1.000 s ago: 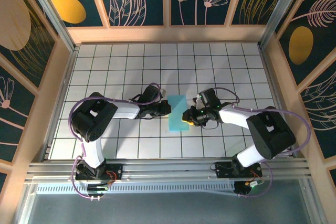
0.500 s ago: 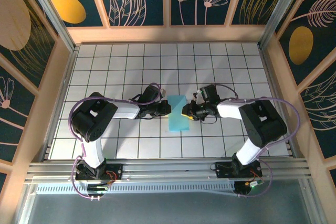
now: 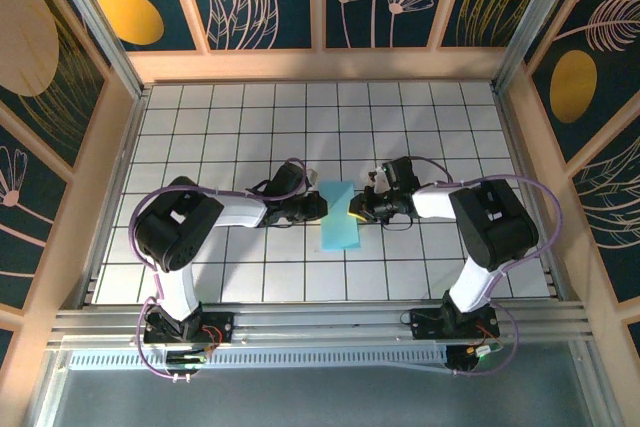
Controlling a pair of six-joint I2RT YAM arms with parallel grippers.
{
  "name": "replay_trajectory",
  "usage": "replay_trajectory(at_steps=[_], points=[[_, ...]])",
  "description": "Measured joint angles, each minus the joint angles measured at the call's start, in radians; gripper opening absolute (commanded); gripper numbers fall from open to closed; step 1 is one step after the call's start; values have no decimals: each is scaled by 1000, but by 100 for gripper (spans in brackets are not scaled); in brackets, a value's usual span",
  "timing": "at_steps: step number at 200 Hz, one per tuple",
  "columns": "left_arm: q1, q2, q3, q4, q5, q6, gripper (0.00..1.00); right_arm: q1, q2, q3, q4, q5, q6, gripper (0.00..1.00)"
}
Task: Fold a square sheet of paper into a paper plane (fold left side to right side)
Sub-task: Fold the triangle a second time at the center of the table.
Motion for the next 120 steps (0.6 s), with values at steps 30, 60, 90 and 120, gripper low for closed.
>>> replay_trajectory(at_steps=[30,60,90,120], points=[[-4,-70,-26,-8,-49,16,30,-1,0,0,7,-8,12,0],[-22,-220,-57,-27,-126,70,40,-1,-1,-9,24,-10,40,0],[-137,-306,-52,-57,-231,146,50,-1,-1,-14,25,-11,53,0],[-297,-310,-19,-141,-330,224,59,-1,-1,-15,25,-11,54,0]])
